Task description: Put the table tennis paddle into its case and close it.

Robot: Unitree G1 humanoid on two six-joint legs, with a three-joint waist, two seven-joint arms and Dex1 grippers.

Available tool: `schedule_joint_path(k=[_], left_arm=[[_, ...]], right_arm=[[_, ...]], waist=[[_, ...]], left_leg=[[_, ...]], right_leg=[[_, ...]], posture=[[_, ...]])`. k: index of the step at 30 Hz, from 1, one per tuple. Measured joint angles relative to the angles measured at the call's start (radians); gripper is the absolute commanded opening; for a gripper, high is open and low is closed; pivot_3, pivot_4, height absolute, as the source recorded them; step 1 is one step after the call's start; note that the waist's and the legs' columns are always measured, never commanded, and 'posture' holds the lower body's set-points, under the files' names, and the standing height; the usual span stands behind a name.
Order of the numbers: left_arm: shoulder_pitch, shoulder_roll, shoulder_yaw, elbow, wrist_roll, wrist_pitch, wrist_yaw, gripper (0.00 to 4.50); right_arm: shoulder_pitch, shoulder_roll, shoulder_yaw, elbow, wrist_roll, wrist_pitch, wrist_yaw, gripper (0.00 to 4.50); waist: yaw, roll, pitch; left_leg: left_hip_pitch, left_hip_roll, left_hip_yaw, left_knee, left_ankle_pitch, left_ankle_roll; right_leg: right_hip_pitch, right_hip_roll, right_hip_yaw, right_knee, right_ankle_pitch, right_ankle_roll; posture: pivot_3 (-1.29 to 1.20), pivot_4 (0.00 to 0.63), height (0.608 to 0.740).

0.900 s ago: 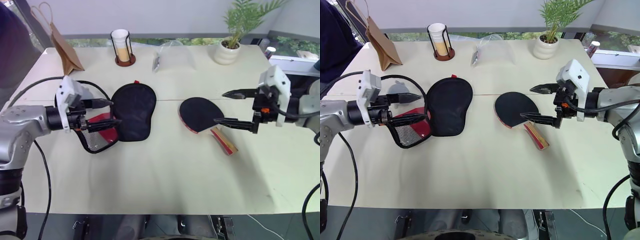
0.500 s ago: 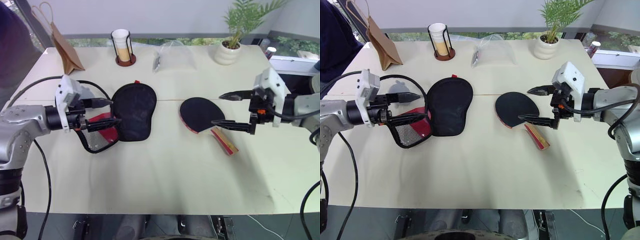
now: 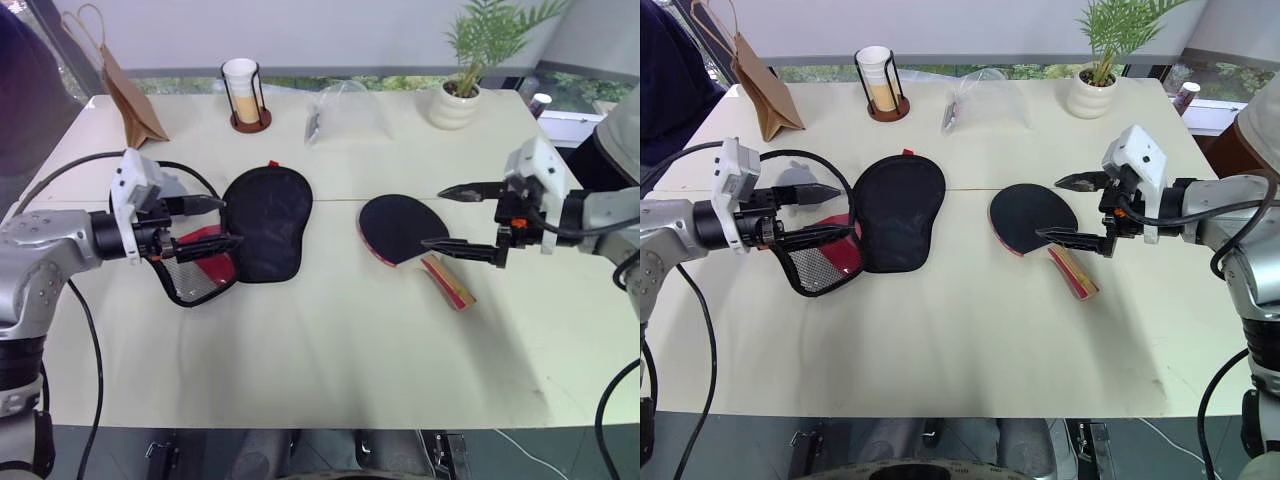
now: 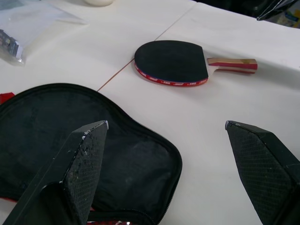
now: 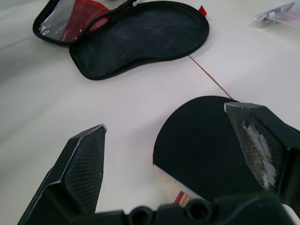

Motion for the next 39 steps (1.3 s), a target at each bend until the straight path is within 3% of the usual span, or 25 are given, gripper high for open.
schedule_joint_path(k=[6, 12, 17, 24, 37, 39], left_arm=[[-0.016, -0.001, -0.001, 0.012, 0.008, -0.008, -0.003, 4.18], [-0.032, 0.013, 0.0, 0.064, 0.04, -0.027, -0.018, 4.18], [-0.029, 0.039, 0.017, 0.079, 0.045, -0.032, -0.033, 4.18], [0.038, 0.053, 0.049, 0.032, 0.04, -0.021, -0.03, 4.18], [0.1, 0.055, 0.081, -0.047, 0.021, 0.002, 0.004, 4.18], [0.1, 0.055, 0.081, -0.049, 0.02, 0.002, 0.01, 4.18]], right_arm=[[-0.085, 0.133, 0.05, -0.032, 0.06, 0.18, -0.097, 4.41], [-0.204, 0.398, 0.25, -0.042, 0.066, 0.398, -0.27, 4.41], [-0.301, 0.591, 0.394, 0.082, 0.003, 0.486, -0.383, 4.41], [-0.365, 0.781, 0.499, 0.356, -0.121, 0.464, -0.479, 4.41], [-0.449, 0.95, 0.455, 0.662, -0.237, 0.319, -0.517, 4.41], [-0.456, 0.965, 0.455, 0.686, -0.252, 0.301, -0.517, 3.91]], waist=[[-0.005, 0.0, 0.0], [-0.022, 0.0, 0.0], [-0.026, 0.0, 0.0], [-0.028, -0.001, 0.0], [-0.052, -0.001, -0.001], [-0.057, -0.001, -0.001]], left_leg=[[0.0, 0.001, 0.0, 0.0, 0.0, 0.0], [0.0, 0.001, 0.0, 0.0, 0.0, 0.0], [-0.001, 0.0, 0.001, 0.0, 0.0, 0.0], [-0.001, 0.0, 0.002, 0.0, 0.002, -0.002], [0.002, 0.007, 0.002, 0.0, 0.004, -0.006], [0.002, 0.01, 0.002, 0.0, 0.004, -0.007]], right_leg=[[-0.001, 0.001, 0.001, 0.001, 0.001, -0.001], [-0.004, 0.001, 0.002, 0.002, 0.002, -0.001], [-0.004, 0.002, 0.004, 0.002, 0.003, 0.001], [-0.006, 0.002, 0.004, 0.004, 0.005, 0.0], [-0.007, 0.012, 0.007, 0.004, 0.011, -0.006], [-0.008, 0.015, 0.008, 0.004, 0.012, -0.008]], posture=[[0.0, 0.15, 0.74], [0.0, 0.15, 0.74], [0.0, 0.15, 0.74], [0.0, 0.15, 0.74], [0.0, 0.15, 0.74], [0.0, 0.15, 0.74]])
